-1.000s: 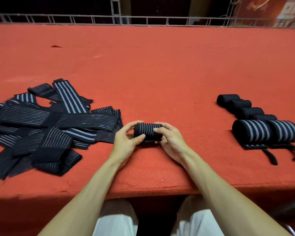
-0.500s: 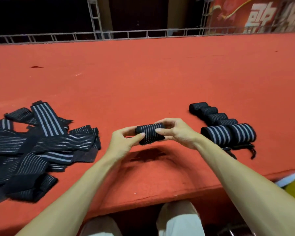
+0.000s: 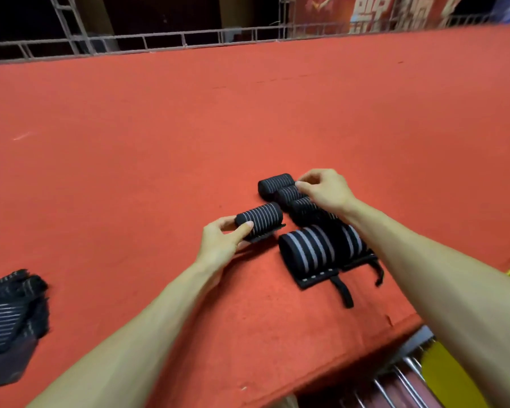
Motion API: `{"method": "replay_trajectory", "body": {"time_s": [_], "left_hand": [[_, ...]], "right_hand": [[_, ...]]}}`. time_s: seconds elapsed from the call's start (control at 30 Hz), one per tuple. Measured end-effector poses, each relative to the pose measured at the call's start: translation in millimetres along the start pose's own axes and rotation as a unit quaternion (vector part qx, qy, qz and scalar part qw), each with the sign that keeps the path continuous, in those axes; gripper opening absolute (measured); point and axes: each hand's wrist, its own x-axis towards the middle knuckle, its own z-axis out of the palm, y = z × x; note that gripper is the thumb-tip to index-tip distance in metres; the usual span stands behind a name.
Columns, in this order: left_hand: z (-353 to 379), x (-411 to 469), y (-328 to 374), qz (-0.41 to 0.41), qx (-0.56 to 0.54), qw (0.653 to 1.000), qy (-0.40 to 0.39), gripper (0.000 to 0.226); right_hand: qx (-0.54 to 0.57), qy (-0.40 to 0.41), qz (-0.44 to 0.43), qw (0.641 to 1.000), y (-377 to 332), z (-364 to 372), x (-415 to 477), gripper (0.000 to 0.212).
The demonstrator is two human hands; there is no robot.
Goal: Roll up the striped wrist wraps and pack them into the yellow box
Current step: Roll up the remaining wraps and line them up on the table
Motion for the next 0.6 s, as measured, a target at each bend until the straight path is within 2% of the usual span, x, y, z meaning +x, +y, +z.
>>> {"method": "replay_trajectory", "body": {"time_s": [0.2,0.33,0.43,0.53,0.6], "left_hand": [[34.2,12.1,-16.9,-0.009,0.014,0.999,-0.038,0.023],[34.3,18.0,-17.6,0.001,0.093,0.995,-0.035,0.028],[27.1,17.2,-14.2,0.039,0.215,0.974,-0.059,0.032],[8.3,6.5,-4.6,0.031,0.261,0.963,-0.064,0.048],[-16.1,-4.1,2.9,0.04,0.274,0.959,-0.056,0.042]], "right_hand": [[0.009,-0.003,0.011,1.0,13.8,9.8,4.1,0.013],[-0.01,-0.009,-0.012,1.0,7.1,12.1,2.5,0.017],[-0.021,-0.021,-0.019,0.999,-2.5,15.4,-4.1,0.018],[-0.024,-0.035,-0.038,0.998,-19.1,22.0,-16.8,0.017],[-0.029,-0.043,-0.053,0.997,-31.4,29.4,-26.9,0.017]]}}
